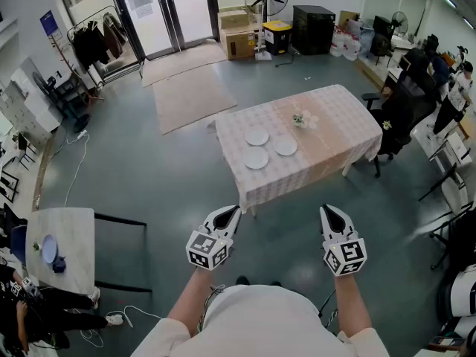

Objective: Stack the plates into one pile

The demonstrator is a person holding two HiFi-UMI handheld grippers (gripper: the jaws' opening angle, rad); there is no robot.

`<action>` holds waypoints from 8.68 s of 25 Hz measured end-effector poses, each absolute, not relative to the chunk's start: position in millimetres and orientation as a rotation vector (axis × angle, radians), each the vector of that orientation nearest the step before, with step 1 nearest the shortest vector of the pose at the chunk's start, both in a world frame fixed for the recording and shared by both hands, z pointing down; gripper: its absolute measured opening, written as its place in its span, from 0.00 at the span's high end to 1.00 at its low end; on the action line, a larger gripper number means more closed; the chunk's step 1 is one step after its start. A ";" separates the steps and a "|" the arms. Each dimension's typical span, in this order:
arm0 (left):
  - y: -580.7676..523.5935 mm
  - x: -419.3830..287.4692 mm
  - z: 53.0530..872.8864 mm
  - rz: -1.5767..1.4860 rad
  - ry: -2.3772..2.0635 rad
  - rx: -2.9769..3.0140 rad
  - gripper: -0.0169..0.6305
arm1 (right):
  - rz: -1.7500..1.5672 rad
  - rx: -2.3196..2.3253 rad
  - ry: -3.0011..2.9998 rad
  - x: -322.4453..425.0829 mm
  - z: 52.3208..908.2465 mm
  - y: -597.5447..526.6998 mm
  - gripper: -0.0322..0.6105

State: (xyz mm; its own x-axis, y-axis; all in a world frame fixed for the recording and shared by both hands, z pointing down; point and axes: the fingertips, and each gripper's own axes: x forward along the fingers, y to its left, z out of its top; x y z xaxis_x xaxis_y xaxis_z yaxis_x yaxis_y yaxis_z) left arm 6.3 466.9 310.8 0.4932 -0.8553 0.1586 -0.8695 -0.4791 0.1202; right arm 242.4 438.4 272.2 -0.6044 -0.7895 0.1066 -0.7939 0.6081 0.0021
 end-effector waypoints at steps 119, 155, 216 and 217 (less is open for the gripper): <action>19.1 -135.2 460.8 0.353 -1.035 2.388 0.79 | 0.562 1.175 -2.471 51.0 439.7 -9.7 0.81; -132.8 -122.6 691.6 0.666 -0.835 2.064 0.77 | 1.143 1.238 -2.065 22.4 694.2 -127.6 0.80; -56.8 -109.0 730.9 0.811 -0.863 1.879 0.81 | 1.325 1.230 -1.863 26.0 718.5 -71.3 0.84; -49.9 -107.4 732.1 0.817 -0.858 1.877 0.81 | 1.326 1.226 -1.858 27.8 719.2 -65.5 0.84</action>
